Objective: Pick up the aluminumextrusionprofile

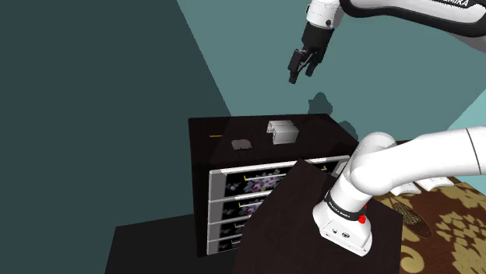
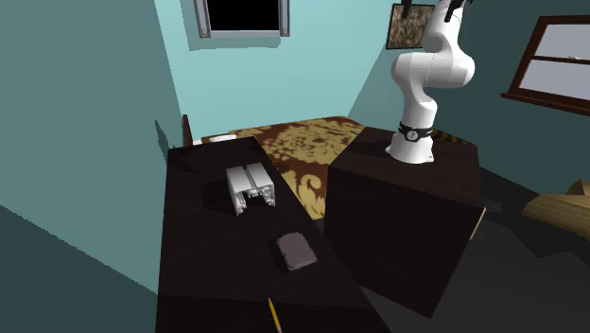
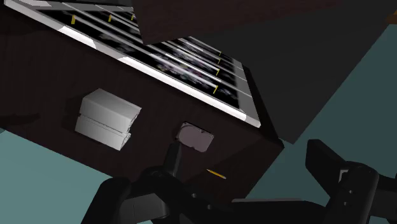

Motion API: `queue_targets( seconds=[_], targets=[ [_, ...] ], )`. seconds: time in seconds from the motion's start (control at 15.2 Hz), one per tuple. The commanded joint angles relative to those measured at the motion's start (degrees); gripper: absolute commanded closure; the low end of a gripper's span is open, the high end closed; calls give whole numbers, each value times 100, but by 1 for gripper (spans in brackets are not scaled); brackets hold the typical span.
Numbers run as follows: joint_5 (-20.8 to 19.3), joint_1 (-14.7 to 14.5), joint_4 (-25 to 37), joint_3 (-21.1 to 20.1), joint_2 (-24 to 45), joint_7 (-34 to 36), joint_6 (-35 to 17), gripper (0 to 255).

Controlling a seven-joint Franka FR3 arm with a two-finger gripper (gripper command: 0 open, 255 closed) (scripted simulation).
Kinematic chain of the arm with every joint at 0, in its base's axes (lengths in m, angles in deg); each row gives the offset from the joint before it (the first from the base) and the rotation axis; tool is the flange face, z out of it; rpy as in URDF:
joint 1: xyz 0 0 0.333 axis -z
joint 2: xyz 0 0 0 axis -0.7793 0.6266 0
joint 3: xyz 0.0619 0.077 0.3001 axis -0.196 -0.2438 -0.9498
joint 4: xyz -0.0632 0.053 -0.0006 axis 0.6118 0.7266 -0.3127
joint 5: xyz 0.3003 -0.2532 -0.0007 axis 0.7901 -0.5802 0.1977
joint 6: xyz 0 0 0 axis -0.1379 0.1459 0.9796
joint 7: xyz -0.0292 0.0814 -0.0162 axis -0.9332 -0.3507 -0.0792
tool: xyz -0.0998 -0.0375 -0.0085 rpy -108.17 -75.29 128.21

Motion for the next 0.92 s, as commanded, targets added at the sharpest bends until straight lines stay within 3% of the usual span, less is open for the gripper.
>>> queue_targets(
  seconds=[0.0, 0.46, 0.86],
  targets=[
    [0, 0, 0, 0, 0, 0, 0, 0],
    [-502, 46, -718, 904, 190, -1119, -962, 0],
    [-870, 77, -1000, 1719, 756, -2074, -1871, 0]
  ],
)
